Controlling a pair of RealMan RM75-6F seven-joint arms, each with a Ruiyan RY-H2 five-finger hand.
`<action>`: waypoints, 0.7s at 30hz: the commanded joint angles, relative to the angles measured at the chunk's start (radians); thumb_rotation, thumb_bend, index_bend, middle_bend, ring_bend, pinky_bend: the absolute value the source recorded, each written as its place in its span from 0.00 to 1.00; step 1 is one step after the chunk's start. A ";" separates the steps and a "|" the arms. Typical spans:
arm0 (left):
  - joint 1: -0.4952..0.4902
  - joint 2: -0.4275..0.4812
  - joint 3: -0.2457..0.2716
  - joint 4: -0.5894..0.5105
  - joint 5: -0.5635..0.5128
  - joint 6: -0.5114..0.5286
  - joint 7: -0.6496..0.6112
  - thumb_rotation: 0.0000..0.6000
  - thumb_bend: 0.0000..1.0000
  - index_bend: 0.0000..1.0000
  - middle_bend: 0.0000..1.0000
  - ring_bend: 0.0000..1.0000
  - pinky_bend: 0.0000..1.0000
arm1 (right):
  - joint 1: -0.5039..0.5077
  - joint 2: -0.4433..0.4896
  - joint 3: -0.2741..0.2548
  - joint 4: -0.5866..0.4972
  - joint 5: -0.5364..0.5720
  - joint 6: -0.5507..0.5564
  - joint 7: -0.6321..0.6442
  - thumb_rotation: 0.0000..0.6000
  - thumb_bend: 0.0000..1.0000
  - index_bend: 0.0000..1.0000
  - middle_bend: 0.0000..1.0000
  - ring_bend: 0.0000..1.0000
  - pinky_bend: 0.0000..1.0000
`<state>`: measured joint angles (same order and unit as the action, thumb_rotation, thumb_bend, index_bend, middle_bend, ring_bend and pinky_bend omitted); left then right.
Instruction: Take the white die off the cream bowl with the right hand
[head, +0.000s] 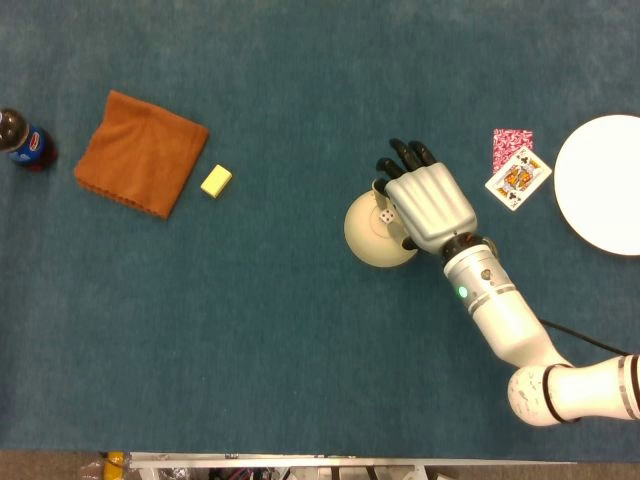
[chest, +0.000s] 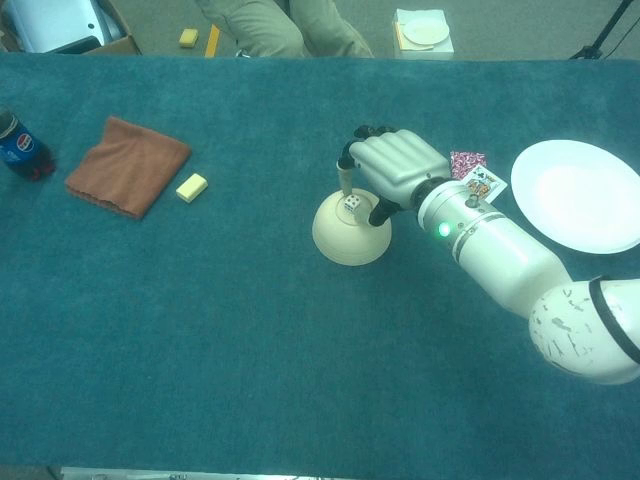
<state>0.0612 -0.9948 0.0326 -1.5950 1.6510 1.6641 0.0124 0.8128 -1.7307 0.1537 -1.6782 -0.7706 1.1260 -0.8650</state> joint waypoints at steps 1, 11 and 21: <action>-0.001 0.000 -0.001 0.000 -0.001 -0.001 0.001 1.00 0.34 0.06 0.09 0.03 0.05 | 0.003 -0.001 -0.001 0.003 0.003 0.000 0.002 1.00 0.30 0.49 0.25 0.06 0.10; -0.001 0.000 -0.002 0.004 -0.007 -0.004 -0.003 1.00 0.34 0.06 0.08 0.03 0.03 | 0.005 0.008 0.007 -0.007 -0.009 0.010 0.034 1.00 0.32 0.51 0.26 0.06 0.10; -0.001 -0.001 -0.001 0.005 -0.006 -0.007 -0.002 1.00 0.34 0.06 0.08 0.03 0.03 | -0.013 0.076 0.018 -0.091 -0.044 0.049 0.070 1.00 0.32 0.51 0.26 0.06 0.10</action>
<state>0.0601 -0.9960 0.0314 -1.5902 1.6445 1.6573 0.0107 0.8027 -1.6602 0.1702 -1.7631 -0.8122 1.1696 -0.7988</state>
